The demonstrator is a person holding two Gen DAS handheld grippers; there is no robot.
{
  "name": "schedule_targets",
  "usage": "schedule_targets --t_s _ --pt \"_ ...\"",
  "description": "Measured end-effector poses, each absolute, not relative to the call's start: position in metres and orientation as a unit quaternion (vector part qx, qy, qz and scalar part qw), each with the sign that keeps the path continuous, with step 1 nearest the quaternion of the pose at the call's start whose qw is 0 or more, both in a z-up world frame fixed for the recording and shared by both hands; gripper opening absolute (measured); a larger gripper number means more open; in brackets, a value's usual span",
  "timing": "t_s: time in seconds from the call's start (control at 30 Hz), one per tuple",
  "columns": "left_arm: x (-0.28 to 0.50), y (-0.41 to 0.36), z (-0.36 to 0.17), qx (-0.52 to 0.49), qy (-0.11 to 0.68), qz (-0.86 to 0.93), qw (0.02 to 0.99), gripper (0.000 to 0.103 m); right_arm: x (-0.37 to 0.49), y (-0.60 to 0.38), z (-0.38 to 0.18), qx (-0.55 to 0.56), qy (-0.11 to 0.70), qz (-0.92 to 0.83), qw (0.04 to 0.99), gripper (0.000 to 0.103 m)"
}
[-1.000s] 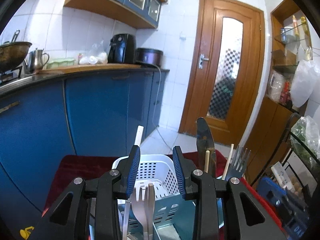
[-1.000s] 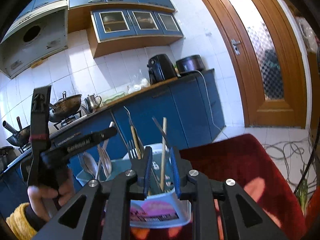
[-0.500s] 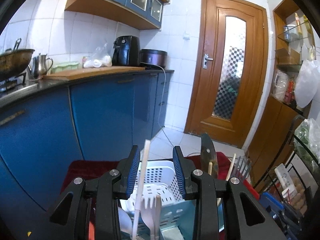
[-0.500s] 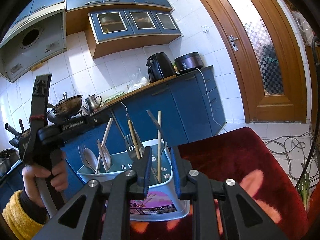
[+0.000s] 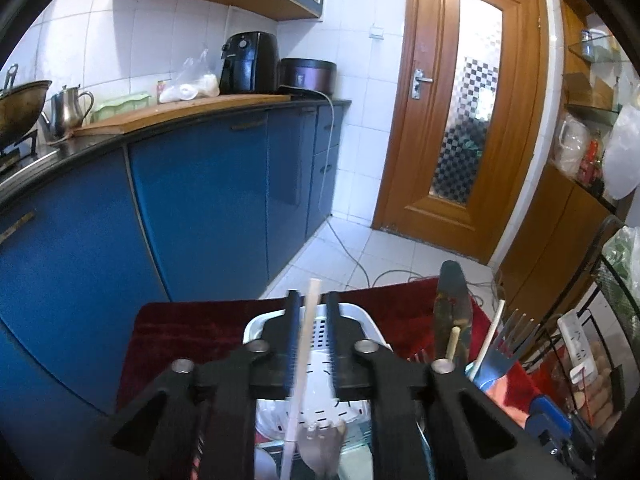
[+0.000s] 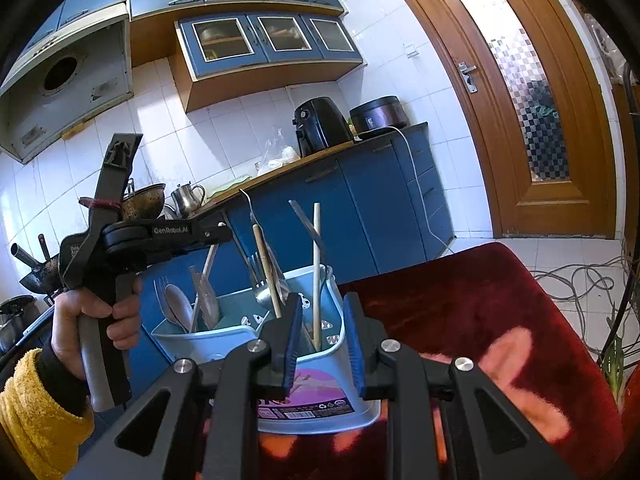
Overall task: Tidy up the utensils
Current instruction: 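Open the left tool to release the chopstick while the right tool releases the knife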
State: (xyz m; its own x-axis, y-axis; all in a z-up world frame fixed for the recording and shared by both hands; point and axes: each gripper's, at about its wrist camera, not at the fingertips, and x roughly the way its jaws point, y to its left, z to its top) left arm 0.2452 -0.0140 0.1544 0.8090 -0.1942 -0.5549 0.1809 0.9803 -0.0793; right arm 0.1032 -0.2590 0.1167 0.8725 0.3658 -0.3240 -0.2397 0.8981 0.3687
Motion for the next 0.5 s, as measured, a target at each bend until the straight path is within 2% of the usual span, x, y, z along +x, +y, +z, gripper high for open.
schedule_targets --t_s 0.23,0.5 --pt "0.234 -0.005 0.168 -0.031 0.253 -0.086 0.963 0.006 0.103 -0.261 0.116 0.163 0.194 0.158 0.954 0.024" --pt "0.206 0.004 0.192 -0.050 0.166 -0.067 0.983 0.006 0.103 -0.255 0.114 0.155 0.195 0.157 0.956 0.024"
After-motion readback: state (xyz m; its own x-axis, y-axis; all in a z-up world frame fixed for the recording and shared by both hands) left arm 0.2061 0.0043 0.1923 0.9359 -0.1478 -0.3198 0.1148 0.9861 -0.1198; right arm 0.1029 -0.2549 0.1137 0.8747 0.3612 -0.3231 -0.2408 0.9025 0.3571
